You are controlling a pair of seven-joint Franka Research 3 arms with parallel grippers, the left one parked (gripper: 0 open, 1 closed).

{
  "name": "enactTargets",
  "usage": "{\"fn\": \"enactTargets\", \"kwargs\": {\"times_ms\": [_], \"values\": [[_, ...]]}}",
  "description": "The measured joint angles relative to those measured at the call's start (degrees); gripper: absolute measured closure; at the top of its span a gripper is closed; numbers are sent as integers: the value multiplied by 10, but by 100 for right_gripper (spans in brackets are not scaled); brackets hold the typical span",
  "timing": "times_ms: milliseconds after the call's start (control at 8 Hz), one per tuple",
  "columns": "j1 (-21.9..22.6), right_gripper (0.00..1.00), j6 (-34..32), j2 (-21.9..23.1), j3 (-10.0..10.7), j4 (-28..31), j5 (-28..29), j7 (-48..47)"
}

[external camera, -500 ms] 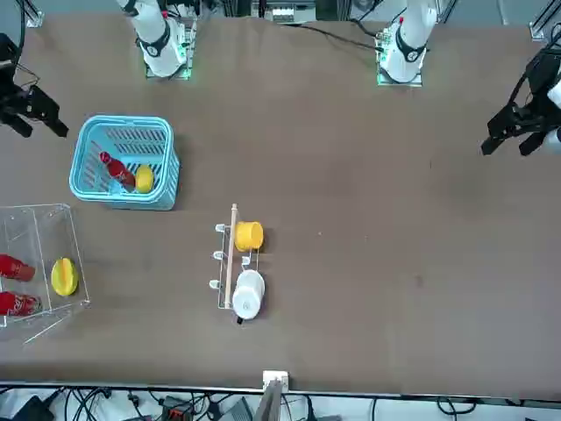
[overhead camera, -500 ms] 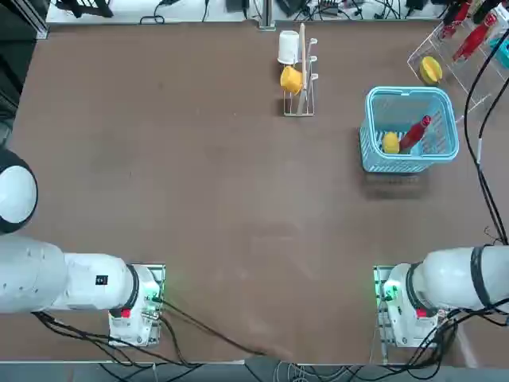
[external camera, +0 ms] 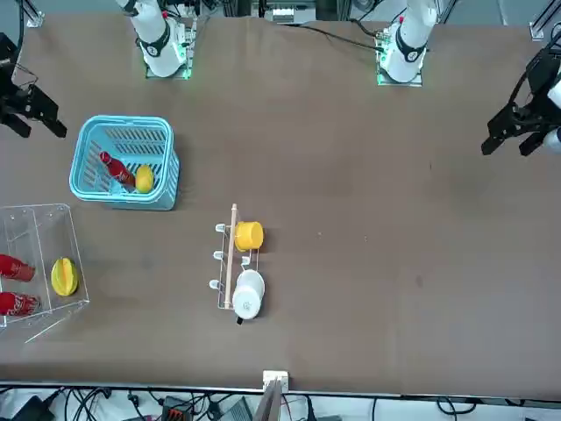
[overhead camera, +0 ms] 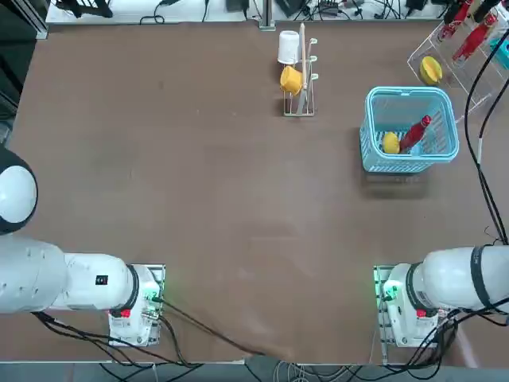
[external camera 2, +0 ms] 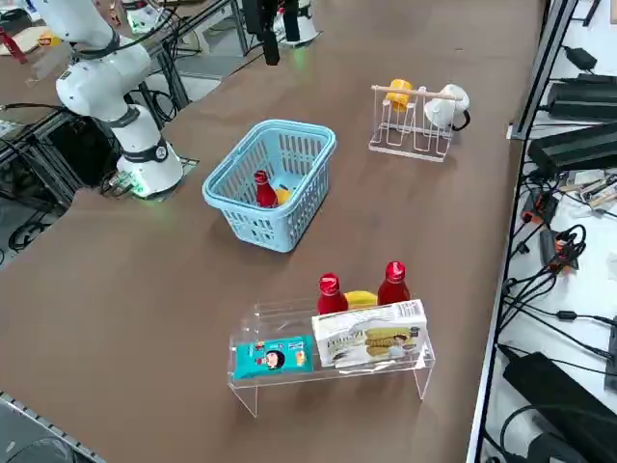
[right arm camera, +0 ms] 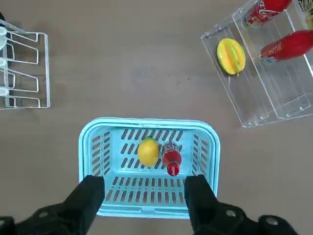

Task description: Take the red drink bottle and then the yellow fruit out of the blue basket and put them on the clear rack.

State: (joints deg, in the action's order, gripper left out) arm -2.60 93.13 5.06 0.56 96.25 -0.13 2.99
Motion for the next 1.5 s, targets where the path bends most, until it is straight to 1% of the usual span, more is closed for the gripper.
{"fn": "enactTargets", "kwargs": {"times_ms": [250, 375, 750, 1125, 1250, 1500], "values": [[-11, 0, 10, -16, 1, 9, -1, 10], [-22, 0, 33, -24, 2, 27, -1, 31], [-42, 0, 129, -27, 4, 134, -1, 50], [-55, 0, 237, -5, 4, 269, -1, 50], [-56, 0, 259, 0, 4, 304, -1, 50], [-56, 1, 292, 3, 4, 350, -1, 50]]}}
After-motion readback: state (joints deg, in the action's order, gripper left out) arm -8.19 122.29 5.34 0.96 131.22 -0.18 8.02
